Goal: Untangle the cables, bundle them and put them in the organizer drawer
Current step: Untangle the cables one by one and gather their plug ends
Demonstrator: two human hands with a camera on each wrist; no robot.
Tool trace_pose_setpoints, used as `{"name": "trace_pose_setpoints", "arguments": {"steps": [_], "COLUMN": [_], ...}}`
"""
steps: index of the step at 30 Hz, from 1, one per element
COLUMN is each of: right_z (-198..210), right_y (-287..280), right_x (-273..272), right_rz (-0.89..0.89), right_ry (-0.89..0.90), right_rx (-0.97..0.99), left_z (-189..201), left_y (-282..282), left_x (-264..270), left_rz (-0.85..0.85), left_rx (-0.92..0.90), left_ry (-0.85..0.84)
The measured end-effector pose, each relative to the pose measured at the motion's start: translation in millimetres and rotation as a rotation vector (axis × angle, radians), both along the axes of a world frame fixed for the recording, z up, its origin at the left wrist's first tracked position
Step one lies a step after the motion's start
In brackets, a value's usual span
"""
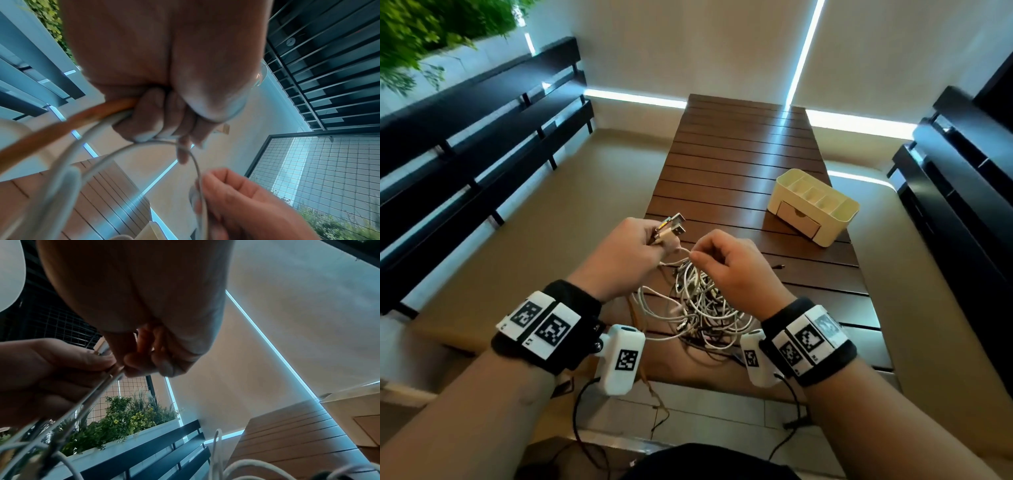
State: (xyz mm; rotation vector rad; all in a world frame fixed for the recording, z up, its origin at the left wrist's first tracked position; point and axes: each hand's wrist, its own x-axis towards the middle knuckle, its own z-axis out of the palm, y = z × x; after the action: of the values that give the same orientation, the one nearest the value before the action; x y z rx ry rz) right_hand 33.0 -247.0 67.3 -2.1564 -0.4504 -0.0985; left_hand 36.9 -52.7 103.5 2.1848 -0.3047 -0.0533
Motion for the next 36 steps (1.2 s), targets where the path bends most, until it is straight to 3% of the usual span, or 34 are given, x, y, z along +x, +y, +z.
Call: {"name": "trace_pose_setpoints", "arguments": {"steps": [6, 9, 13, 16, 18, 19, 21, 23, 25, 30, 36], "right_z": [-26, -50, -86, -88, -74, -65, -44, -25, -14, -26, -50], "right_y": [-16, -34, -53, -57, -58, -59, -55, -46, -32, -3, -10], "right_x": [-33, -42, -60, -74, -75, -73, -69, -66, -63, -62, -59], "right_rz": [0.093, 0.079, 0.144, 0.238, 0.232, 0.196, 0.1, 0.079, 0.145, 0.273, 0.395], "right_ry": [0.301, 0.433, 0.607, 0.832, 0.773, 0.678, 0.533, 0.494, 0.513, 0.552, 0.771], "right_rx": [-0.145, -0.397, -0.8, -0.83, -0.878, -0.866, -0.623, -0.266, -0.062, -0.058, -0.028], "left_z": [-2, -2, 0, -6, -13, -17, -25, -32, -37, -40, -63], "left_y": [20, 26, 27, 23, 16, 12, 1, -11, -21, -31, -14], "left_x": [-17, -23, -27, -25, -27, -30, -38, -44, -47, -48, -60], "left_rz": [0.077, 0.099, 0.117, 0.101, 0.098, 0.091, 0.064, 0.045, 0.029, 0.032, 0.097], "left_rx": [-0.135, -0.227, -0.516, -0.635, -0.667, -0.665, -0.647, -0.638, -0.638, -0.673, -0.785], "left_ry": [-0.006, -0.009, 0.044, 0.133, 0.187, 0.201, 0.215, 0.238, 0.261, 0.298, 0.442]}}
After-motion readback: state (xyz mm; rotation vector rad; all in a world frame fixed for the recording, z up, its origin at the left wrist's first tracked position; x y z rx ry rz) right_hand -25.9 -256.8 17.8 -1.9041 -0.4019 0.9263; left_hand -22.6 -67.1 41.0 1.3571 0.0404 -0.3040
